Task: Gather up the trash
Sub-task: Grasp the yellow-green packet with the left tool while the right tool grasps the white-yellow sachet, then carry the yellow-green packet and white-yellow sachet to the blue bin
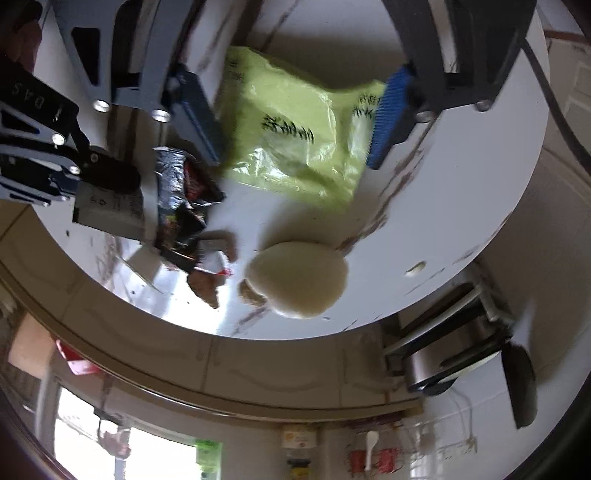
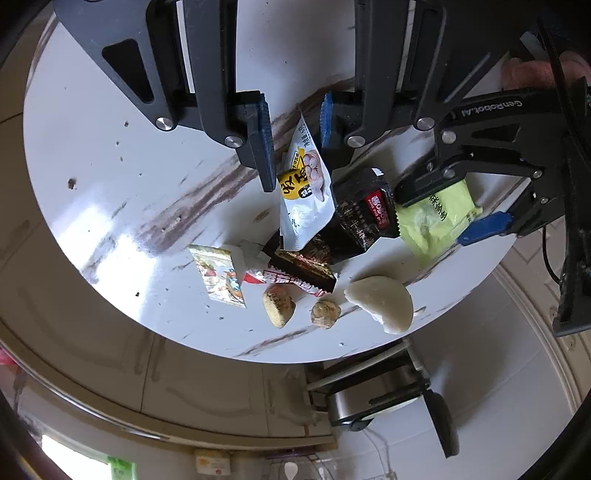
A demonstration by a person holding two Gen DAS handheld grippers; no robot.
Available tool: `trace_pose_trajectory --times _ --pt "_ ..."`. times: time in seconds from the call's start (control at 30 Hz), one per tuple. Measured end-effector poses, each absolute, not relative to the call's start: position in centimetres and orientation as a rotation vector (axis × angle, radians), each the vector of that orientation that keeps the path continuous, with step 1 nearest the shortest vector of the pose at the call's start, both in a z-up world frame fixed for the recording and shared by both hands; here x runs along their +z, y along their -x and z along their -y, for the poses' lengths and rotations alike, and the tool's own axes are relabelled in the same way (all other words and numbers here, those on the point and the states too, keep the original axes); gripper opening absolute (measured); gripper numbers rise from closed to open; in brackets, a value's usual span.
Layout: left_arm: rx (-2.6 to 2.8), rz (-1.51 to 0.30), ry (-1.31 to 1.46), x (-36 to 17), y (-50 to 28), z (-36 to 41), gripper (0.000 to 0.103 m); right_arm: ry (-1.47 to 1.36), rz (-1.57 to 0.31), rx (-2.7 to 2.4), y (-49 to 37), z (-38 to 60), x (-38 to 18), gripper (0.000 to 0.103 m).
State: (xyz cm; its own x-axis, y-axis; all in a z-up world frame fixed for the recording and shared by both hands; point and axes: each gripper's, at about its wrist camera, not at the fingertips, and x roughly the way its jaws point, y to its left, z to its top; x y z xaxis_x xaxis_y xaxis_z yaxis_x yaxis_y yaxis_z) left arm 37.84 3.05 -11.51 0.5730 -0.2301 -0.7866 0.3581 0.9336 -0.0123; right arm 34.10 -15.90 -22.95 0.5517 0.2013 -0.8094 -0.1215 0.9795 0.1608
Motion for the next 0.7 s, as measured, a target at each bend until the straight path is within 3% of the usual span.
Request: trace_pose_trajectory --times 0.1,0.17,0.23,0.37,0.7 --pt "-0.368 -0.89 -0.143 -11.5 -37.9 -3.3 0.048 -0.109 -0.964 0.194 -33.8 16.4 -22.8 0.02" --pt "-0.393 -0.891 -0.127 -11.6 -37.6 -4.0 0.025 -0.116 -0.96 0.194 -33.6 16.8 -22.6 0.02" --pt "-0.414 -0.896 -0.116 -11.8 -37.4 -4.7 0.02 -0.122 -0.955 0.19 -33.3 17.2 -22.4 0.02" --pt "-0.445 -0.909 -0.061 -11.7 -36.4 -4.7 0.013 -0.134 -0.944 0.189 -32.8 17.6 -21.9 0.02" --pt "-0.437 -0.86 -0.067 -8.5 -30.6 -4.9 0.012 -0.192 -0.917 0.197 -30.9 19.3 -21.0 0.02"
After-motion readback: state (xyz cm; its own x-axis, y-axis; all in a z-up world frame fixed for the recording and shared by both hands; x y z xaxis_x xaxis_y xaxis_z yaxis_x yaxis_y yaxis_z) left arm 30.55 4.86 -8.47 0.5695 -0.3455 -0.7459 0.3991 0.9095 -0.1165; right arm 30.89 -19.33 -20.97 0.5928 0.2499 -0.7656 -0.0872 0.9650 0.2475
